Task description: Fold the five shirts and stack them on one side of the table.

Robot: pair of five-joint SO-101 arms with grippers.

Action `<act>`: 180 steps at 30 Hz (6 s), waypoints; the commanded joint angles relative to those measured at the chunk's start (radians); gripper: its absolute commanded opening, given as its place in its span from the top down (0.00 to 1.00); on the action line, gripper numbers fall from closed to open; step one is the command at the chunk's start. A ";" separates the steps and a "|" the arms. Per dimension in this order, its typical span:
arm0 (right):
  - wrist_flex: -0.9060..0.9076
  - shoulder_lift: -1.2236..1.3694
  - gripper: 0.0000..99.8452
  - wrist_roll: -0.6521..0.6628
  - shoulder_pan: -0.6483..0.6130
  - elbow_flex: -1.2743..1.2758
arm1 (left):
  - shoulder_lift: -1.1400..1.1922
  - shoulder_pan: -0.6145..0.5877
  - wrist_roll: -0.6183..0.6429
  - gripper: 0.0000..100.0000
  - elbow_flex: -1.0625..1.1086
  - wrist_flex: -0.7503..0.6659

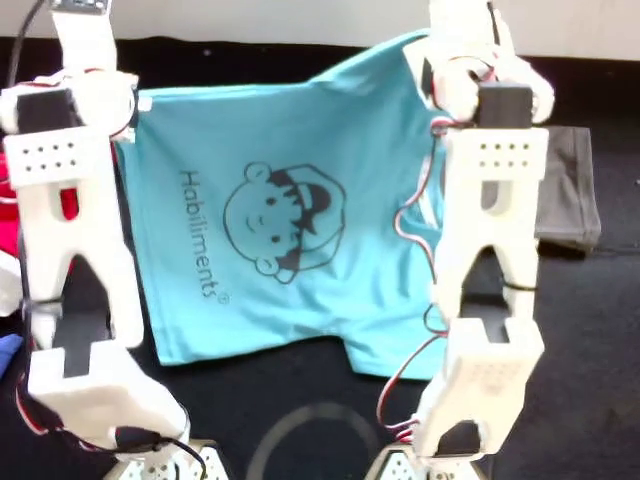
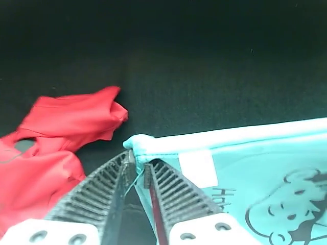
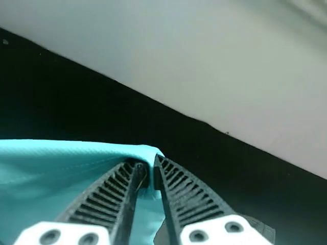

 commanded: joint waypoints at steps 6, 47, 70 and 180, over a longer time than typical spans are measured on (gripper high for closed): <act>0.137 0.179 0.99 -0.069 -0.007 -0.010 | 0.171 0.019 -0.003 0.99 -0.047 0.002; 0.521 -0.068 0.99 -0.144 0.068 0.248 | -0.107 0.004 -0.094 0.99 0.142 0.456; 0.294 -0.892 0.99 0.002 0.081 1.483 | -0.452 0.039 -0.150 0.99 0.978 0.232; -0.219 -0.125 0.99 -0.235 0.050 0.983 | 0.723 -0.022 -0.014 0.99 -0.648 0.511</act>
